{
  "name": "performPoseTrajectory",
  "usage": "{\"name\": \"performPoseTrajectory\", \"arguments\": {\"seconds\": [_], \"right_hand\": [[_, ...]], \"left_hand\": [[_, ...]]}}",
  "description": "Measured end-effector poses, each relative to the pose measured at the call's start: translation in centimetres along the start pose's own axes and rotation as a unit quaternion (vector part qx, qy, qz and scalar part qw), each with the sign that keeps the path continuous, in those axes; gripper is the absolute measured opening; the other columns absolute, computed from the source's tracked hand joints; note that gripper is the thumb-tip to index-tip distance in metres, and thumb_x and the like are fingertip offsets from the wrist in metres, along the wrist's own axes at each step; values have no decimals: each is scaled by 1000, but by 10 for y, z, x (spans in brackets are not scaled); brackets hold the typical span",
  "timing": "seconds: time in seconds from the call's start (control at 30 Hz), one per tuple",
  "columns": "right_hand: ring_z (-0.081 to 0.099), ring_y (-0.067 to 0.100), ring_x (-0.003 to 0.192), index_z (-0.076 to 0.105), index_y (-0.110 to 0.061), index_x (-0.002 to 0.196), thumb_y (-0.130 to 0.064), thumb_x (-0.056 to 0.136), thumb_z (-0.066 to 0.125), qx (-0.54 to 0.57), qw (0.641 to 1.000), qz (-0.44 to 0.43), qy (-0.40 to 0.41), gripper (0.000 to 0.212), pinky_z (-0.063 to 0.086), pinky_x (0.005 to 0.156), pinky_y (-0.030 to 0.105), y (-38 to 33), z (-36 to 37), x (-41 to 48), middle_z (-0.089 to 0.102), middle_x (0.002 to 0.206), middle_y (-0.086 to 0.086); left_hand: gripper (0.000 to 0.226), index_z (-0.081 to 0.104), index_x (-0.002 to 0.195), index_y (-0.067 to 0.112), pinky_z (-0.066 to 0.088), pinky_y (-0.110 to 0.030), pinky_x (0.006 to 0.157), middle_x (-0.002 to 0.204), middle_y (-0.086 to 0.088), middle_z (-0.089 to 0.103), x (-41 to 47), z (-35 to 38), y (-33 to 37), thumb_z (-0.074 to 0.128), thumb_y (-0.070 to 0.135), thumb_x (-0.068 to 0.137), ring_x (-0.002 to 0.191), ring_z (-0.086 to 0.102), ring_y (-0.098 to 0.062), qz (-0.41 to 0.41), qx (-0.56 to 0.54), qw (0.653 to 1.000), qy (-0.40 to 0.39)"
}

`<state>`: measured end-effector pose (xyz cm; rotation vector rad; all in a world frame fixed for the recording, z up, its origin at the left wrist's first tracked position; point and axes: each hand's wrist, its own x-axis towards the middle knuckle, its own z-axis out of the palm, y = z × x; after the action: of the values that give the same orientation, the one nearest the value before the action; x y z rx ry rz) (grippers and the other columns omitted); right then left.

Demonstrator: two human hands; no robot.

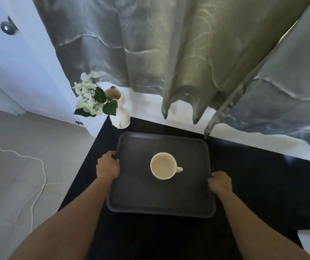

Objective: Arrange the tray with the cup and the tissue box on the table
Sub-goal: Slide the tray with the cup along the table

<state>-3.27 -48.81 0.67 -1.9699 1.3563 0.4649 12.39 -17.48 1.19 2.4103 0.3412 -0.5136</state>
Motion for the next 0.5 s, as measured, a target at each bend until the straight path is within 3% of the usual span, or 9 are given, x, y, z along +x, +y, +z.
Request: {"name": "performPoseTrajectory", "arguments": {"seconds": [0.5], "right_hand": [[59, 21, 70, 69, 0, 86, -7, 89, 55, 14, 1000, 4, -16, 15, 39, 53, 29, 4, -3, 36, 67, 86, 14]], "left_hand": [[36, 63, 125, 10, 46, -44, 98, 124, -17, 65, 46, 26, 36, 58, 12, 90, 116, 59, -39, 30, 30, 999, -13]]}}
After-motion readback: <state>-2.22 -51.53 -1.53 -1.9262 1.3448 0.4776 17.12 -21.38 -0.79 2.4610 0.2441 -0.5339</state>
